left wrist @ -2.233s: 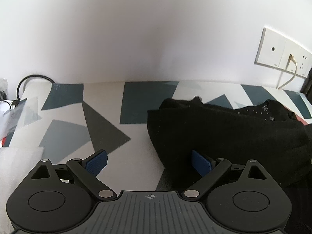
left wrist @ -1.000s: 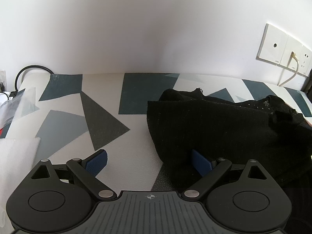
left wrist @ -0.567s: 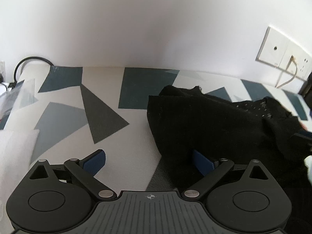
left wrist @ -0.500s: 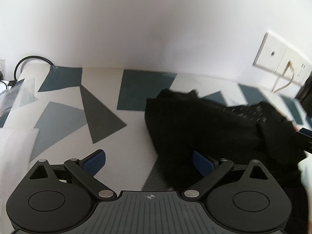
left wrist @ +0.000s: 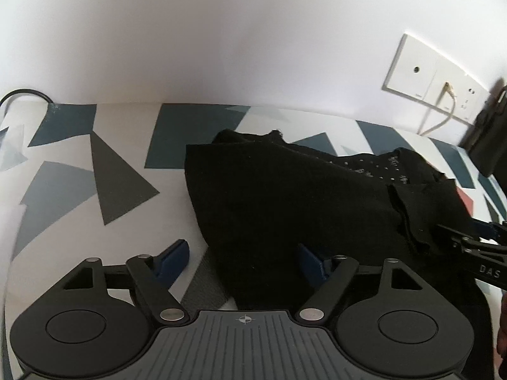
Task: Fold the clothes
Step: 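Pull the open right gripper back from the jacket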
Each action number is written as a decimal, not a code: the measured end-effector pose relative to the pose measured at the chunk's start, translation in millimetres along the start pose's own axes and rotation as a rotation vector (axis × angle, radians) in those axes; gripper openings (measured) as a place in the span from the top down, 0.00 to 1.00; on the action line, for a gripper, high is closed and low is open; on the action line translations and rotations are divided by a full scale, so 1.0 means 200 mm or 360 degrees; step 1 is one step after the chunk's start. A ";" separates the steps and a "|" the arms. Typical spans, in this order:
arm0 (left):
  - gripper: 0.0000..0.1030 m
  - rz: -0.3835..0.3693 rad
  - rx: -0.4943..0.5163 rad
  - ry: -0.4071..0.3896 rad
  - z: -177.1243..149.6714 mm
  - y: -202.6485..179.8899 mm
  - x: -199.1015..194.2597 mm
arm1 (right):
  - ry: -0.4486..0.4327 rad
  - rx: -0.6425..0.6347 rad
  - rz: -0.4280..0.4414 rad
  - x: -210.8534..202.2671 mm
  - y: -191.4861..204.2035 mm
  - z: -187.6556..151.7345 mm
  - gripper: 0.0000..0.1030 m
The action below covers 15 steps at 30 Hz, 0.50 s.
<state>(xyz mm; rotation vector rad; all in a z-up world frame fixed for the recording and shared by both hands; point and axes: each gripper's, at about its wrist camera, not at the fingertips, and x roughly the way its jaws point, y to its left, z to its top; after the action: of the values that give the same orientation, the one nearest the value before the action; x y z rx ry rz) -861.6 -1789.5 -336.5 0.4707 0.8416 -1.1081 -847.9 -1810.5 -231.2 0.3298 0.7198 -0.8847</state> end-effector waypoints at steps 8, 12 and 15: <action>0.55 -0.0189 0.0094 -0.0344 0.13 -0.05 -0.19 | -0.0184 0.0028 -0.0001 -0.09 0.01 0.06 0.35; 0.65 -0.0237 0.0121 -0.0237 0.16 -0.07 -0.08 | -0.0162 -0.0007 0.0036 -0.05 0.03 0.08 0.35; 0.64 -0.0160 0.0160 -0.0167 0.14 -0.07 0.03 | -0.0133 -0.0050 0.0041 -0.01 0.05 0.08 0.35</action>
<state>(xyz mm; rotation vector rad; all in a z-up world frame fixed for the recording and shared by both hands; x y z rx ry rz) -863.6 -1819.2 -322.9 0.4538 0.7264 -1.2615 -832.8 -1812.1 -218.2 0.2720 0.6503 -0.8569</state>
